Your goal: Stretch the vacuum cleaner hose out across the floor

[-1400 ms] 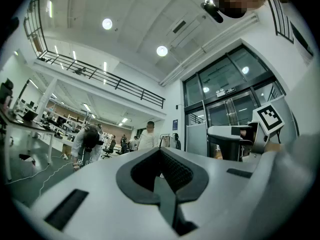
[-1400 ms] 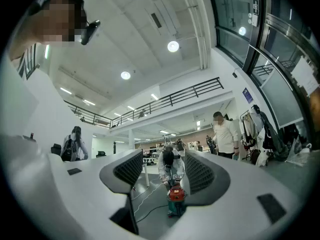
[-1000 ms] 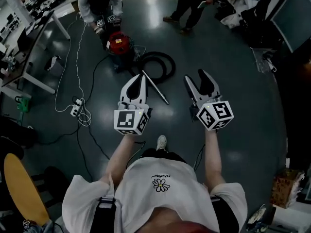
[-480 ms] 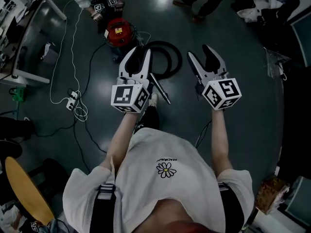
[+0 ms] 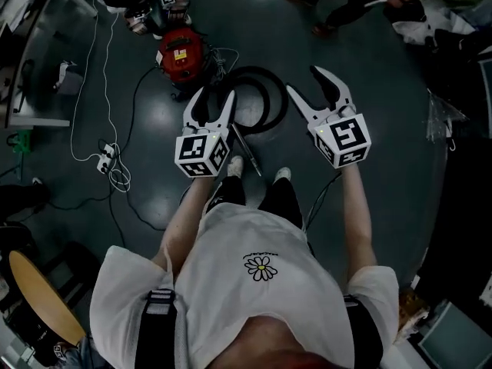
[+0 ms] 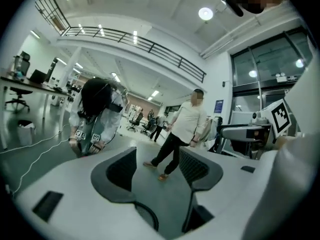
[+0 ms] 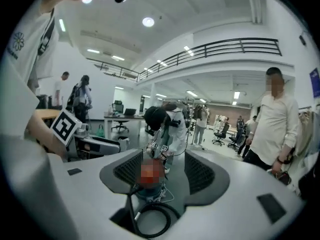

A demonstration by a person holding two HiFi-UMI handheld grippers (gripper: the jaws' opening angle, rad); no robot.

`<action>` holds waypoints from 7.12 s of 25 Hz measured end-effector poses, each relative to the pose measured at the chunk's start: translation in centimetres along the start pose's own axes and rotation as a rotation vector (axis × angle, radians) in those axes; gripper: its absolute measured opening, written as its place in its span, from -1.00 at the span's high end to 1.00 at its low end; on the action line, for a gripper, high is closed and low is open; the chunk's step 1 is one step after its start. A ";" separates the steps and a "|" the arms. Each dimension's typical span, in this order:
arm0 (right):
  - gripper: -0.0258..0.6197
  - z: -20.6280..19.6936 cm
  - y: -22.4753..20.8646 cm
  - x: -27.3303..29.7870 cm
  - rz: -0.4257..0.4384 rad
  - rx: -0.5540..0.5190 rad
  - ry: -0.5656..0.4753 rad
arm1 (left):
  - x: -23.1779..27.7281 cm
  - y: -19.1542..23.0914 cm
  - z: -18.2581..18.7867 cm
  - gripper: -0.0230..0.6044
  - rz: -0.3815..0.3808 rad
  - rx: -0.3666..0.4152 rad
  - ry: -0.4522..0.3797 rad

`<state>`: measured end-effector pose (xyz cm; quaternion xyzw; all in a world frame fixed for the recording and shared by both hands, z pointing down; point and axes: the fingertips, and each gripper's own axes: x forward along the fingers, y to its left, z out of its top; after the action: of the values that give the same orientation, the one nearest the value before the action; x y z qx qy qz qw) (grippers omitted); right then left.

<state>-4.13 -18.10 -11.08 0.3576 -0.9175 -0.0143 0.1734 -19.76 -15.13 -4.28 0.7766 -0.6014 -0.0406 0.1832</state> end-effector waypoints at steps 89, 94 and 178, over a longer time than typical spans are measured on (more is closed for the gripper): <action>0.26 -81.8 -6.3 35.3 0.514 -1.130 0.371 | 27.0 15.9 -70.5 0.14 0.101 0.328 0.124; 0.27 -85.5 6.6 36.1 0.764 -1.240 0.286 | 26.8 16.5 -70.7 0.14 0.111 0.294 0.099; 0.20 -92.8 7.4 14.0 0.981 0.157 0.840 | 28.4 13.4 -74.0 0.14 -0.024 0.338 0.110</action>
<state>12.00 -12.78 81.51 -0.1162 -0.8267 0.2748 0.4770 -3.33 -27.46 73.48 0.8044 -0.5795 0.1017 0.0822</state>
